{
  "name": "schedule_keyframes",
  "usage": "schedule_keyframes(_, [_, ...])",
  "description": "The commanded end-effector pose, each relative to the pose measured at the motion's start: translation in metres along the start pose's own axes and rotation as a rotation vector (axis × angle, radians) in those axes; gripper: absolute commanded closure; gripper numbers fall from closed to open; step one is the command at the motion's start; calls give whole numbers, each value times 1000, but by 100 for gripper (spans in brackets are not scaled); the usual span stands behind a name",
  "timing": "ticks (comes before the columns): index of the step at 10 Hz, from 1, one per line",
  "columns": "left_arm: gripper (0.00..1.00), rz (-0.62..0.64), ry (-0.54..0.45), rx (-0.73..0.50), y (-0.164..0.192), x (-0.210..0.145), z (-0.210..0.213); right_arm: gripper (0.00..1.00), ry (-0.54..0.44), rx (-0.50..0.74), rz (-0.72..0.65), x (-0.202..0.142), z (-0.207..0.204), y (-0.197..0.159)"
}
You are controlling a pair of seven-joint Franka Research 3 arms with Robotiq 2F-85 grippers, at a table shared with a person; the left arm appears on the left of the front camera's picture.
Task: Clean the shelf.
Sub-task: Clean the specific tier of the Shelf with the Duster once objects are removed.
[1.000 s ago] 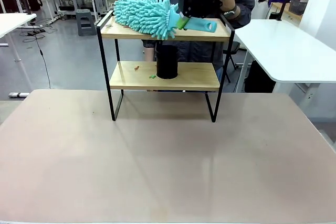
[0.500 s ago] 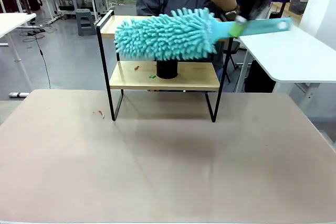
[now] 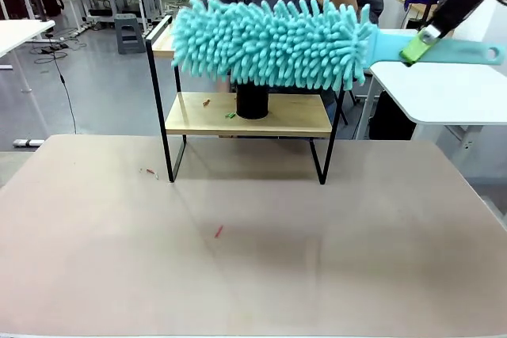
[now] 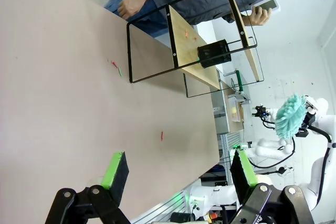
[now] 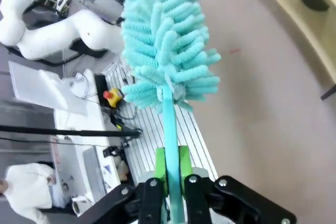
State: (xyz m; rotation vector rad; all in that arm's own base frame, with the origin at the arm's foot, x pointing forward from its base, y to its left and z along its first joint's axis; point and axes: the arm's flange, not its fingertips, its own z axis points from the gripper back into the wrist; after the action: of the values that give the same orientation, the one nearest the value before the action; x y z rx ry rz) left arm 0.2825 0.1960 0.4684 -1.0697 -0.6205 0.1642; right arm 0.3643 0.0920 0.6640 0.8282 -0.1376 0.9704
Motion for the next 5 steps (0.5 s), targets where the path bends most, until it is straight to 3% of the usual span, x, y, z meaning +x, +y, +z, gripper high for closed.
schedule_keyframes(1, [0, -19, -10, -16, 0, 0, -3, 88, -232, -4, -59, -48, 18, -1])
schedule_keyframes(3, [0, -19, -10, -16, 0, 0, -3, 88, -554, -69, -215, -141, 54, -6])
schedule_keyframes(5, [0, -19, -10, -16, 0, 0, -3, 88, -813, -149, -516, -232, 54, -35])
